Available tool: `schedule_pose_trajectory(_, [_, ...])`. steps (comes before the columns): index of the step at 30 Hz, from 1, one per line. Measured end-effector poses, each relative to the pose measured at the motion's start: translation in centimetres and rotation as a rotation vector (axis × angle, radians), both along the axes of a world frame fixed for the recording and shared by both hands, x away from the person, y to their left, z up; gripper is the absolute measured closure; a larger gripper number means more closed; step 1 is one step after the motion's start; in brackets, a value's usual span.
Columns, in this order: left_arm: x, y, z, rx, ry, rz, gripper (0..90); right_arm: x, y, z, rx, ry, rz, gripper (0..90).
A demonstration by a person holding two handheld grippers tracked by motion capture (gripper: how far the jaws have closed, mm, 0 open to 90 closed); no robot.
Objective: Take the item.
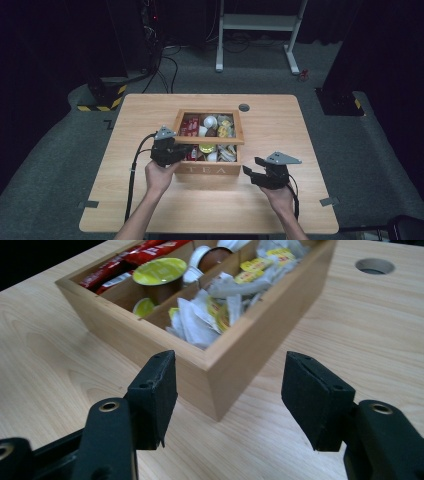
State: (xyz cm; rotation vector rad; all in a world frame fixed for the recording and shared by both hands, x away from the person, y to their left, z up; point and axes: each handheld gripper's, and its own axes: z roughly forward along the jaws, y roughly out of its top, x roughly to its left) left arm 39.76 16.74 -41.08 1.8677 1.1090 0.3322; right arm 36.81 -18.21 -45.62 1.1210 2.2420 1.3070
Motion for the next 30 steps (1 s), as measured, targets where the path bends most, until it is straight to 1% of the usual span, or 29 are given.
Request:
schedule_pose_trajectory(1, [0.0, 0.0, 0.1, -0.005, 0.004, 0.003, 73.5, 0.0, 0.3, 0.1, -0.002, 0.001, 0.007, 39.9])
schedule_pose_trajectory(2, [0.1, 0.0, 0.1, 0.001, 0.002, 0.004, 73.3, 0.0, 0.5, 0.2, -0.002, -0.007, 0.015, 40.2])
schedule_pose_trajectory(4, [0.2, 0.0, 0.4, 0.004, 0.001, 0.005, 72.5, 0.2, 1.0, 0.4, 0.007, -0.005, 0.029, 40.2])
schedule_pose_trajectory(6, [0.4, -0.1, 0.6, 0.002, -0.004, 0.010, 71.1, 0.5, 1.4, 0.5, 0.018, 0.006, 0.036, 40.2])
schedule_pose_trajectory(7, [0.5, -0.1, 0.8, 0.002, 0.001, 0.010, 70.1, 0.8, 1.7, 0.5, 0.019, 0.017, 0.042, 40.1])
schedule_pose_trajectory(9, [0.5, -0.1, 0.9, 0.003, 0.004, 0.014, 66.9, 1.1, 2.0, 0.6, 0.012, 0.018, 0.046, 40.0])
schedule_pose_trajectory(10, [0.6, -0.2, 1.0, 0.014, 0.004, 0.014, 66.9, 1.2, 2.2, 0.7, 0.009, 0.019, 0.050, 40.0])
schedule_pose_trajectory(11, [0.7, -0.2, 1.0, 0.021, -0.001, 0.017, 66.4, 1.4, 2.8, 1.0, 0.012, 0.012, 0.060, 40.4])
schedule_pose_trajectory(12, [0.8, -0.2, 1.1, 0.026, -0.002, 0.018, 66.4, 1.6, 3.1, 1.1, 0.004, 0.005, 0.066, 40.6])
schedule_pose_trajectory(13, [0.8, -0.2, 1.1, 0.026, -0.002, 0.018, 65.7, 1.6, 3.1, 1.1, 0.004, 0.005, 0.066, 40.6])
schedule_pose_trajectory(14, [0.9, -0.2, 1.2, 0.023, 0.005, 0.025, 64.6, 1.9, 3.7, 1.2, -0.016, -0.006, 0.068, 40.9])
schedule_pose_trajectory(16, [1.0, -0.2, 1.3, 0.019, 0.002, 0.031, 63.9, 2.1, 4.2, 1.3, -0.014, -0.005, 0.072, 41.1])
schedule_pose_trajectory(18, [1.1, -0.2, 1.2, 0.015, 0.003, 0.034, 63.5, 2.2, 4.8, 1.4, -0.030, -0.023, 0.070, 41.5])
schedule_pose_trajectory(21, [1.1, -0.4, 1.2, 0.010, 0.003, 0.030, 63.4, 2.3, 5.4, 1.4, -0.017, -0.028, 0.075, 41.5])
schedule_pose_trajectory(22, [1.2, -0.5, 1.2, 0.004, 0.001, 0.030, 63.3, 2.4, 6.1, 1.3, -0.029, -0.033, 0.077, 41.7])
schedule_pose_trajectory(23, [1.2, -0.6, 1.3, -0.005, 0.004, 0.032, 63.2, 2.5, 6.5, 1.3, -0.036, -0.032, 0.080, 41.7])
schedule_pose_trajectory(24, [1.2, -0.6, 1.3, -0.005, 0.004, 0.032, 63.1, 2.5, 6.5, 1.3, -0.036, -0.032, 0.080, 41.7])
schedule_pose_trajectory(26, [1.2, -0.6, 1.3, -0.011, 0.010, 0.032, 62.9, 2.6, 7.6, 1.3, -0.040, -0.038, 0.082, 42.1])
schedule_pose_trajectory(28, [1.2, -0.6, 1.3, -0.010, 0.008, 0.030, 63.2, 2.6, 7.9, 1.4, -0.041, -0.043, 0.084, 42.2])
schedule_pose_trajectory(29, [1.3, -0.6, 1.4, -0.012, 0.006, 0.030, 63.3, 2.6, 8.4, 1.5, -0.044, -0.056, 0.085, 42.3])
schedule_pose_trajectory(30, [1.3, -0.6, 1.5, -0.010, 0.005, 0.032, 63.0, 2.7, 8.7, 1.4, -0.053, -0.057, 0.083, 42.3])
